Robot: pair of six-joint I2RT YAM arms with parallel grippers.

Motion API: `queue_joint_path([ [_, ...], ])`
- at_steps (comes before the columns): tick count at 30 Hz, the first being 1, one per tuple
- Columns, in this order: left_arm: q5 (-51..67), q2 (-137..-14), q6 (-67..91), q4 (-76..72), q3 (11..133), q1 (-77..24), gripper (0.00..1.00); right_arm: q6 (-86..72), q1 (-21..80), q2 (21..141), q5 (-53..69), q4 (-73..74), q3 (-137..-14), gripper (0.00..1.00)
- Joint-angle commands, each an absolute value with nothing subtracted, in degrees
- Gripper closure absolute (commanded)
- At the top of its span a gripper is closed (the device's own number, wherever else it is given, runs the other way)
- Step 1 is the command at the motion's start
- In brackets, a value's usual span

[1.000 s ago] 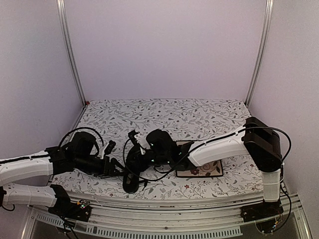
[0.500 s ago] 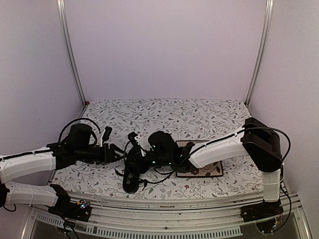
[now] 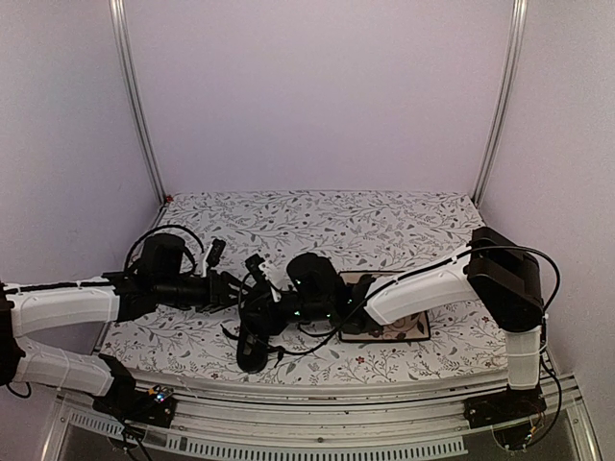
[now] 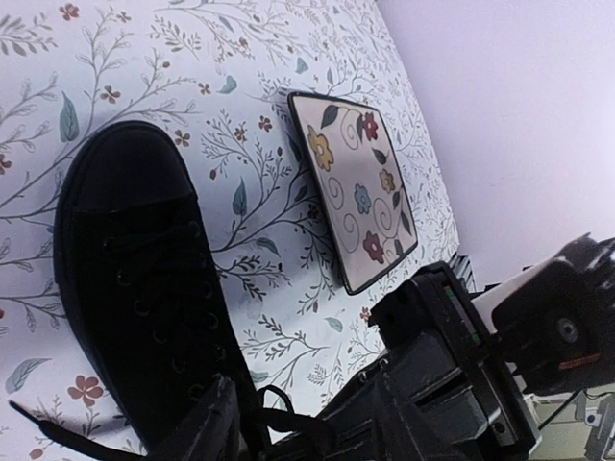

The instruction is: Tie the shoes

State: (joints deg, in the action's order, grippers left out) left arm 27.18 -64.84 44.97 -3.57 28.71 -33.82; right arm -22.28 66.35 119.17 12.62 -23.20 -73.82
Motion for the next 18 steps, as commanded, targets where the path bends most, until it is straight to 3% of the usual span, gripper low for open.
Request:
queue_joint_path([
  [1,30.00,-65.82,46.82,-8.19,27.55,-33.40,0.53,-21.62,66.17,118.89,13.36,-24.62,-73.68,0.98],
  [18,31.38,-68.41,47.41,-4.39,26.98,-35.50,0.64,-21.88,66.20,119.61,12.14,-23.95,-74.79,0.98],
])
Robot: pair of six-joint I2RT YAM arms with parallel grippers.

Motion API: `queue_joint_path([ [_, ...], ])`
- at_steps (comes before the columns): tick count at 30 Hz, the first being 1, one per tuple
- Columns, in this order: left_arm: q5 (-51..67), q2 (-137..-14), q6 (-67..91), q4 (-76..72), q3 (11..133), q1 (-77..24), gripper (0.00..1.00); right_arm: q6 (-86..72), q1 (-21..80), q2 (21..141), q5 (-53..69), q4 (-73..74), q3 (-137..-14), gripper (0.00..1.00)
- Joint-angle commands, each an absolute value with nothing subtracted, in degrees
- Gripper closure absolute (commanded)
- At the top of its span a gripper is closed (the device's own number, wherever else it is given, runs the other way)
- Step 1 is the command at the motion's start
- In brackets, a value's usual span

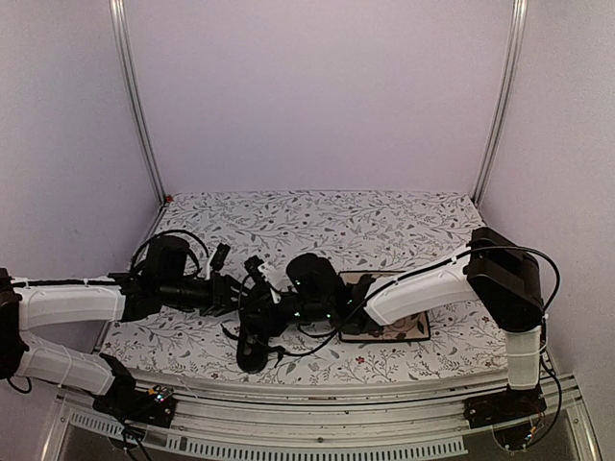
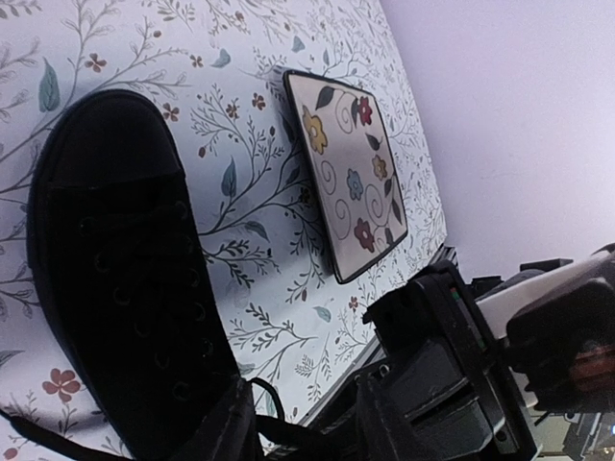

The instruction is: Tie the shoes

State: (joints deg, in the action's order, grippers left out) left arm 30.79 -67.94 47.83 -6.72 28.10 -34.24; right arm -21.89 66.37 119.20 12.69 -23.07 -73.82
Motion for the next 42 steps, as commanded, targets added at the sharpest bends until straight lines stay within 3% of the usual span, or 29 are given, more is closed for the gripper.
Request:
queue_joint_path([
  [1,30.31,-68.34,47.26,-3.26,26.98,-35.57,0.65,-21.88,66.22,119.62,12.04,-23.94,-74.87,0.98],
  [7,27.62,-66.71,48.10,-1.76,26.20,-35.60,0.73,-22.06,66.19,119.83,12.09,-23.94,-75.05,0.98],
  [15,32.55,-67.66,50.23,-6.86,25.37,-36.00,0.67,-22.14,66.23,120.19,12.07,-23.86,-75.48,0.98],
  [24,34.65,-65.14,52.09,-7.85,24.07,-36.65,1.00,-22.48,66.18,120.24,11.00,-23.46,-75.55,0.98],
  [26,33.99,-64.43,52.20,-7.53,23.72,-36.63,1.00,-22.50,66.20,119.98,10.81,-23.30,-75.50,0.97],
  [28,32.62,-63.64,52.36,-7.23,23.35,-36.57,1.00,-22.37,66.25,119.00,10.37,-23.23,-74.88,0.88],
  [31,30.00,-62.59,52.60,-7.69,22.65,-36.33,1.00,-20.48,66.21,115.52,9.52,-23.32,-72.47,0.62],
  [33,29.32,-62.13,52.83,-8.11,22.38,-35.93,1.00,-18.20,66.24,112.65,9.76,-22.82,-70.48,0.51],
  [38,29.21,-61.72,52.75,-8.30,22.16,-35.27,1.00,-14.07,66.15,106.36,11.89,-21.55,-62.27,0.43],
  [42,29.24,-61.10,52.84,-8.00,21.71,-35.15,1.00,-11.95,66.12,106.60,17.06,-19.14,-60.58,0.46],
])
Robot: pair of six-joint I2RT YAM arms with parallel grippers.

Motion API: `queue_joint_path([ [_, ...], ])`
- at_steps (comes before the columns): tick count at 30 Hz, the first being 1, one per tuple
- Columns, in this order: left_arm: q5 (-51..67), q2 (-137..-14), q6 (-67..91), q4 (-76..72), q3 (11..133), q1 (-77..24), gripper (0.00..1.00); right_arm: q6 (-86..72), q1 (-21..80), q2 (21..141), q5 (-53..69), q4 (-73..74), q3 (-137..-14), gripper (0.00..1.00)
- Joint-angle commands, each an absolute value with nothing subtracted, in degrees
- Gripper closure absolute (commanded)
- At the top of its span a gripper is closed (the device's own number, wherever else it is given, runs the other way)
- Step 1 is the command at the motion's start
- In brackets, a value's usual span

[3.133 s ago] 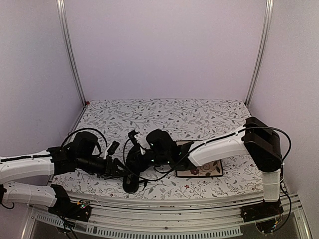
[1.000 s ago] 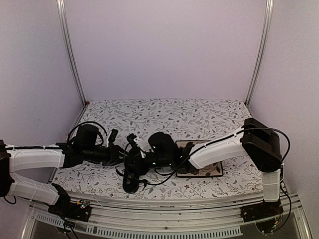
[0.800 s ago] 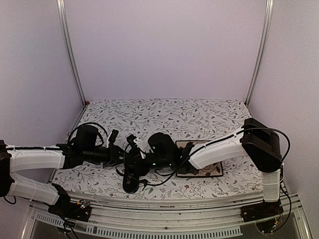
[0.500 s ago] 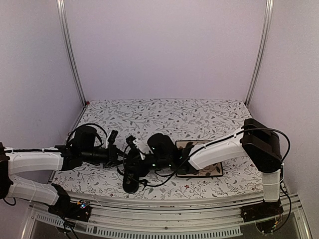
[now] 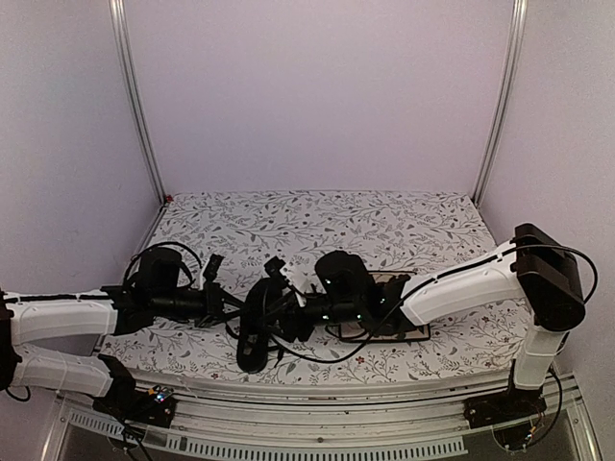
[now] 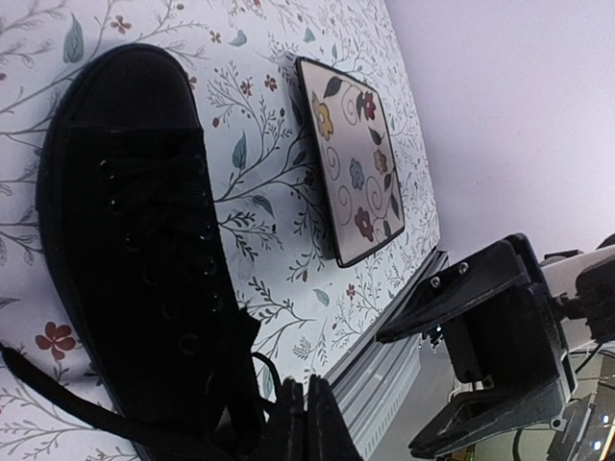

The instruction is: Tie the shoes

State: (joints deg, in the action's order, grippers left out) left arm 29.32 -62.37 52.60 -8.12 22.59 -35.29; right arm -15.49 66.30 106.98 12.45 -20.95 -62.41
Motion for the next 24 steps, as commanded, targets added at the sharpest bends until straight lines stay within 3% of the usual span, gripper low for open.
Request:
queue_joint_path([
  [1,29.19,-60.82,52.90,-7.93,21.43,-35.07,1.00,-11.71,66.15,107.07,18.17,-18.76,-60.98,0.48],
  [12,28.56,-58.24,53.17,-6.25,20.82,-34.83,1.00,-8.93,67.33,116.16,21.94,-7.07,-73.91,0.51],
  [24,29.09,-58.89,52.69,-6.23,21.36,-34.72,1.00,-10.94,68.18,119.62,20.21,-2.62,-77.90,0.56],
])
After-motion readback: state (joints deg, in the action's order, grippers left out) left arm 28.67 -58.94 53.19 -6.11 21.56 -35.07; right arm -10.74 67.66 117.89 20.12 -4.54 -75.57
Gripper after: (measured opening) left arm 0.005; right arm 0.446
